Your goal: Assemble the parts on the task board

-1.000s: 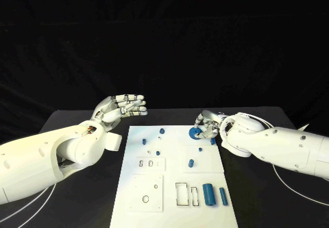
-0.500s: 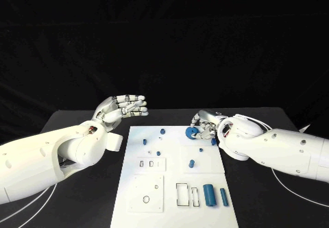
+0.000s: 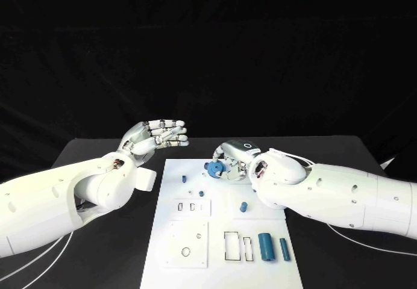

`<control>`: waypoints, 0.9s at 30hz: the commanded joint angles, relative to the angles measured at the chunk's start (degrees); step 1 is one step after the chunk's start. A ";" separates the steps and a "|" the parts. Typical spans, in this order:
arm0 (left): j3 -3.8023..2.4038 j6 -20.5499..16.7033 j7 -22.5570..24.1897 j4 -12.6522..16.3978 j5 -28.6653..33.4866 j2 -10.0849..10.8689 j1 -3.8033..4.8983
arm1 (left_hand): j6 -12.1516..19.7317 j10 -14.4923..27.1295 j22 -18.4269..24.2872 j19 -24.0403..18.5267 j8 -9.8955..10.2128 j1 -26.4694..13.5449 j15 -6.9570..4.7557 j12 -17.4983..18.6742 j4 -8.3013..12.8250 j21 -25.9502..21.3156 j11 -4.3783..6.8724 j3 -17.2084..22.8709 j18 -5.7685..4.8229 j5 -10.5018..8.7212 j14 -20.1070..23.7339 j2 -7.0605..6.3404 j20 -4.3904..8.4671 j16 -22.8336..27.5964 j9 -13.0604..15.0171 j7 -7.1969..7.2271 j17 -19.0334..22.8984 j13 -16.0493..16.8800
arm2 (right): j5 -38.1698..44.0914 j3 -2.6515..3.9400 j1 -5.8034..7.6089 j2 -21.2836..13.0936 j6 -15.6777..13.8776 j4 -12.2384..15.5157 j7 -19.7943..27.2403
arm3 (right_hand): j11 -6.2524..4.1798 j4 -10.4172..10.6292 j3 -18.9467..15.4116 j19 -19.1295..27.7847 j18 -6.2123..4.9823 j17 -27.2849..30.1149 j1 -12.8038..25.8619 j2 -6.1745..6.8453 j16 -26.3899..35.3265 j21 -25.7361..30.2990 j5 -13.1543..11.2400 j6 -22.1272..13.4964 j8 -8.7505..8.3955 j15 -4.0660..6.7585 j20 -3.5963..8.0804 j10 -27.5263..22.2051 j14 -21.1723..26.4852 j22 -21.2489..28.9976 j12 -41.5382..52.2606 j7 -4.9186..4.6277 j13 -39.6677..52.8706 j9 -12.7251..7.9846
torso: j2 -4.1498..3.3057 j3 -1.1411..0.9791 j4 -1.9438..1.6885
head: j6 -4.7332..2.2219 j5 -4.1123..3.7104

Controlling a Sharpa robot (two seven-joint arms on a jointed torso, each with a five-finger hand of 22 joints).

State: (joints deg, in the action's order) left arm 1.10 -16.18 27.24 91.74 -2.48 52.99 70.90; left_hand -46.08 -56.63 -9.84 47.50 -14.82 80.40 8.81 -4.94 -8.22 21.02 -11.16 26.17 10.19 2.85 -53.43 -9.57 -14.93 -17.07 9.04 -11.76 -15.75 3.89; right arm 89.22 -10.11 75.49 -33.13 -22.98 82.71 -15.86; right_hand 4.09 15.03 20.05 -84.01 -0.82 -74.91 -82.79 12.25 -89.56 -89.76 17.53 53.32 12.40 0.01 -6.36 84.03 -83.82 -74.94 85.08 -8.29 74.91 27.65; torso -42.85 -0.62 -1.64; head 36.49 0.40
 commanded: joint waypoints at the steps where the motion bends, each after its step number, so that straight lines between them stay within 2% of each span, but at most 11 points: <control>1: -0.04 0.27 1.14 0.29 -0.31 -0.11 0.09 | 0.22 0.08 -0.09 -0.38 0.17 -0.23 -0.05 0.19 0.17 0.30 -0.31 0.19 0.14 0.11 0.26 0.42 0.14 0.37 -0.04 -3.05 -0.09 0.08 | 5.22 -0.06 -0.55 1.33 -1.16 -0.93 0.97 | -0.52 -0.03 0.23 -5.99 0.82 -14.40 0.39 -0.13 -0.21 -0.24 0.16 0.26 -0.12 0.35 0.44 2.13 -6.02 -15.06 0.02 -0.04 10.24 0.10 | -0.11 0.11 -0.14 | 0.16 0.19; 4: -0.05 0.18 1.17 0.31 -0.33 -0.12 0.09 | 0.22 0.08 -0.09 -0.38 0.17 -0.23 -0.05 0.19 0.17 0.30 -0.31 0.19 0.14 0.11 0.26 0.42 0.14 0.37 -0.04 -3.05 -0.09 0.08 | 6.08 -0.14 -1.08 2.75 -1.20 -2.01 1.04 | -0.48 -0.03 0.48 -5.99 0.82 -14.28 0.61 0.00 -0.17 -0.24 0.15 0.13 -0.31 0.36 0.46 2.04 -5.99 -15.06 -0.12 -0.09 10.12 0.00 | -0.08 0.04 -0.11 | 0.14 0.36; 10: -0.05 -0.09 1.29 0.50 -0.35 -0.10 0.10 | 0.16 -0.01 -0.11 -0.42 0.13 -0.16 -0.07 0.18 0.25 0.33 -0.30 0.24 0.15 0.11 0.24 0.43 0.14 0.35 -0.02 -3.05 -0.16 0.10 | 6.82 -0.27 -2.24 5.35 -1.07 -4.38 1.13 | -0.47 -0.03 0.55 -5.99 0.82 -14.25 0.68 0.05 -0.16 -0.24 0.12 0.10 -0.37 0.35 0.46 2.01 -5.98 -15.06 -0.16 -0.11 10.07 -0.03 | -0.18 0.10 -0.12 | 0.26 0.70; 14: -0.06 -0.12 1.26 0.54 -0.35 -0.04 0.10 | 0.16 -0.01 -0.11 -0.42 0.13 -0.16 -0.07 0.18 0.25 0.33 -0.30 0.24 0.15 0.11 0.24 0.43 0.14 0.35 -0.02 -3.05 -0.16 0.10 | 6.99 -0.29 -2.67 6.37 -1.00 -5.74 1.24 | -0.47 -0.03 0.64 -5.99 0.82 -14.25 0.72 0.05 -0.16 -0.24 0.09 0.09 -0.40 0.35 0.46 2.04 -5.98 -15.06 -0.13 -0.11 10.11 -0.06 | -0.31 0.22 -0.18 | 0.24 0.73; 22: -0.06 -0.02 1.15 0.51 -0.35 -0.05 0.11 | 0.16 -0.01 -0.10 -0.46 0.14 -0.15 -0.06 0.20 0.28 0.34 -0.31 0.25 0.14 0.10 0.29 0.41 0.13 0.38 -0.02 -3.06 -0.18 0.10 | 7.29 -0.30 -3.00 8.00 -0.72 -8.05 1.40 | -0.46 -0.06 0.78 -5.99 0.82 -14.28 0.78 0.09 -0.17 -0.24 0.01 0.06 -0.48 0.34 0.47 2.08 -5.99 -15.06 -0.10 -0.12 10.15 -0.10 | -0.34 0.19 -0.24 | 0.25 0.90; 27: -0.06 0.07 1.03 0.45 -0.35 -0.06 0.12 | 0.16 -0.01 -0.10 -0.46 0.14 -0.15 -0.06 0.20 0.28 0.34 -0.31 0.25 0.14 0.10 0.29 0.41 0.13 0.38 -0.02 -3.06 -0.18 0.10 | 7.33 -0.30 -3.05 8.80 -0.31 -9.26 1.38 | -0.41 -0.09 1.02 -5.91 0.79 -14.15 1.04 0.27 -0.13 -0.15 -0.30 0.01 -0.64 0.33 0.46 1.99 -5.96 -14.98 -0.23 -0.17 10.03 -0.19 | -0.29 0.10 -0.08 | 0.46 1.30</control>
State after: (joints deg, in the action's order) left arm 1.08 -16.34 27.58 92.07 -2.59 53.02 70.91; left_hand -46.08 -56.63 -9.89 47.50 -14.82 80.40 8.81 -4.94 -8.05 21.02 -11.16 26.34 10.19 2.85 -53.44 -9.57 -14.93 -17.07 9.05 -11.76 -15.85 3.93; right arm 95.32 -10.42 72.47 -24.45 -24.01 73.88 -14.91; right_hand 4.09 14.95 20.88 -84.01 -0.82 -74.95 -82.41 12.63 -89.56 -89.75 17.51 53.28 12.06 0.01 -6.36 84.03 -83.82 -74.91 85.07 -8.30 74.90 27.53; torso -43.17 -0.46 -1.81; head 36.85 1.53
